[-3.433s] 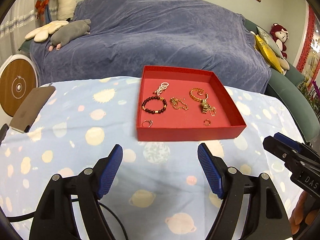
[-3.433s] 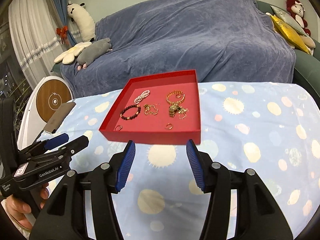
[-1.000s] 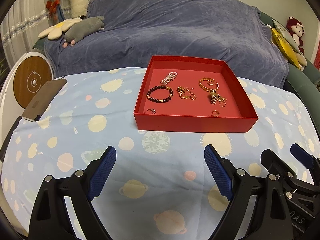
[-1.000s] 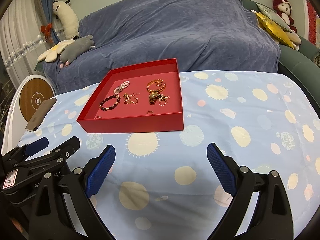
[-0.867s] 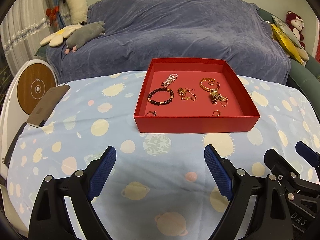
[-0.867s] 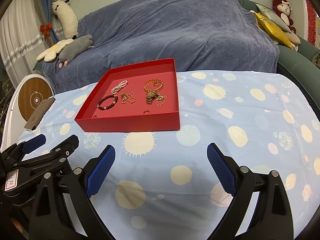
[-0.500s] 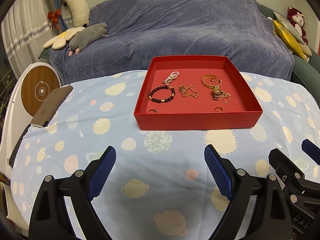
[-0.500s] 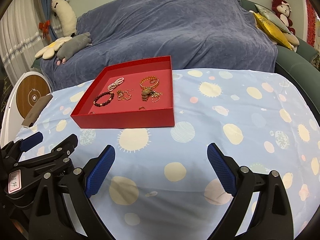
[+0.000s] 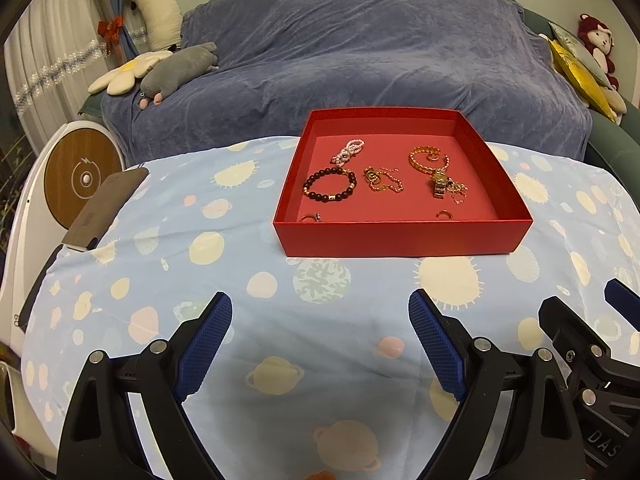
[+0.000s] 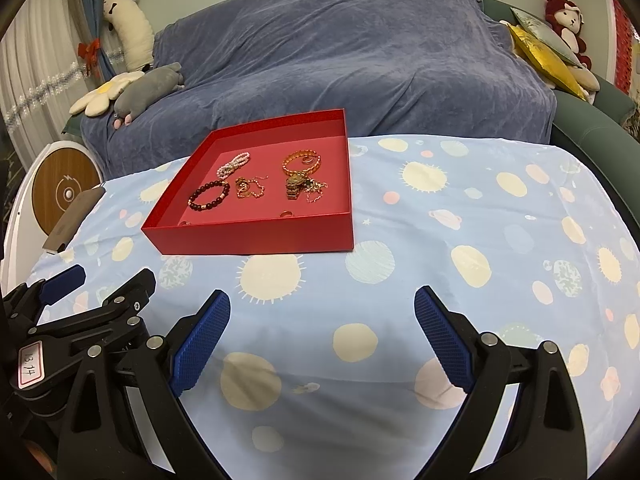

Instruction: Organize jewelry

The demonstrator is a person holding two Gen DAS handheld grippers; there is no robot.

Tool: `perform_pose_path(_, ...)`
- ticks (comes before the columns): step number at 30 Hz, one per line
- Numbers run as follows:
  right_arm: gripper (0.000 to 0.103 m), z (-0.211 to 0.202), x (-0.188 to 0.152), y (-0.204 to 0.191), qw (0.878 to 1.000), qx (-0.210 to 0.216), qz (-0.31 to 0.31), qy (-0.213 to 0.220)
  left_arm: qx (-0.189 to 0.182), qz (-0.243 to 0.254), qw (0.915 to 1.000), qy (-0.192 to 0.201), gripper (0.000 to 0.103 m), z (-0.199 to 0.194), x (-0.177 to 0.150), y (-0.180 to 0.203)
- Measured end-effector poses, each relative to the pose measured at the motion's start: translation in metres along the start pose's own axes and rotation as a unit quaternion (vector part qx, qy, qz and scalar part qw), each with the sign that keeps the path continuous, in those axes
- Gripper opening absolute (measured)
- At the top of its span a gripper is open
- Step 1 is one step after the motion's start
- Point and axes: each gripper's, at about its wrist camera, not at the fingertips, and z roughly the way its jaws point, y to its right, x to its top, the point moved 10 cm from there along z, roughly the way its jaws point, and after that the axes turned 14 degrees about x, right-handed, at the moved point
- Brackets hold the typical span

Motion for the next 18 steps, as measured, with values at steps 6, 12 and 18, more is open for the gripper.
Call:
perform_pose_path(6,0.091,0.0011,0.0005,-0.0029,1.000,0.002,0.001,0.002,0.002,-0.002,1.0000,0.007,0.087,-0.0003,0.0023,-0.0033)
perform_pose_path(12,0.091,0.0025,0.0014,-0.0062,1.000,0.003,-0.001,0.003,-0.004,-0.006,0.9999,0.009,0.087,-0.0004,0.0048,-0.0054)
perform_pose_path(18,0.091,0.0026,0.0012,-0.0078,1.000,0.002,-0.002,0.003,-0.009,-0.005,0.9999,0.007,0.087,0.0003,0.0043,-0.0044)
